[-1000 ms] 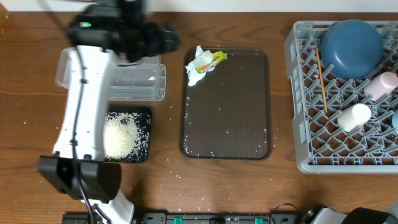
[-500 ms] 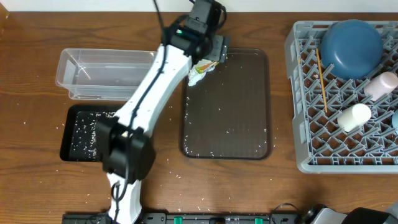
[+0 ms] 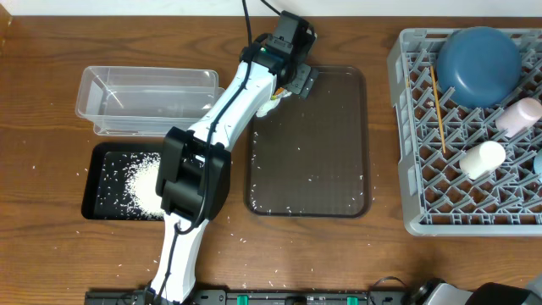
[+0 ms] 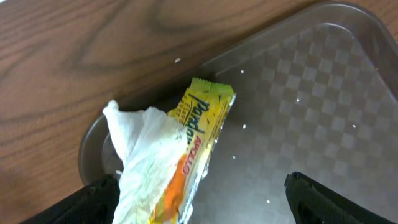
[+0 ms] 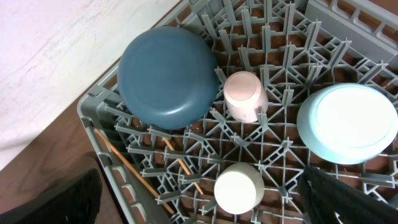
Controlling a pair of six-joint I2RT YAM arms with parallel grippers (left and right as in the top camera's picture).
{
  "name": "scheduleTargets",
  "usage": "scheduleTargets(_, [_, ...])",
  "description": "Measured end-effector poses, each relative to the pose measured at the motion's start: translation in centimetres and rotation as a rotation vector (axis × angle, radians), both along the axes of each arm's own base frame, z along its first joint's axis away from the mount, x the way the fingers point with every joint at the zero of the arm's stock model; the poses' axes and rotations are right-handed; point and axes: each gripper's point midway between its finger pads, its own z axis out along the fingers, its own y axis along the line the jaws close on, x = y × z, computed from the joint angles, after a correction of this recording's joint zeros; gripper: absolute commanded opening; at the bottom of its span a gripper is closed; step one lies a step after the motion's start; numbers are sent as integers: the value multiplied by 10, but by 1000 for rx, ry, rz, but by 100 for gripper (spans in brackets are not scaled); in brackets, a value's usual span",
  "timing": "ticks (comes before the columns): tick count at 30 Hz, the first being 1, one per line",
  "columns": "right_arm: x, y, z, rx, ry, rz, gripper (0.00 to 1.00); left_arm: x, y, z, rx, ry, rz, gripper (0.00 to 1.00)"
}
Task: Sort waste into correct bins and load items into the dishwasher rack
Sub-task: 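Reach the left gripper to the yellow Pandan wrapper and grasp it, then carry the wrapper left and drop it into the clear plastic container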
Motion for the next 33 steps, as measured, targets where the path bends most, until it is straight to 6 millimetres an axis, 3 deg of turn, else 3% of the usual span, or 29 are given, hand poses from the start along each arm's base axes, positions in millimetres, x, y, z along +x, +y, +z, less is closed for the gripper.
scheduleTargets(5, [0, 0, 0, 0, 0, 0, 99, 5, -3, -7, 18, -21, -45, 87])
scheduleTargets(14, [0, 0, 0, 0, 0, 0, 99, 13, -4, -45, 103, -27, -107, 81])
scheduleTargets(19, [0, 0, 0, 0, 0, 0, 99, 14, -8, -45, 127, -49, -142, 77])
scheduleTargets(22, [0, 0, 0, 0, 0, 0, 99, 13, -12, -46, 139, -59, -163, 69])
scheduleTargets(33, [0, 0, 0, 0, 0, 0, 99, 11, -25, -52, 149, -75, -202, 69])
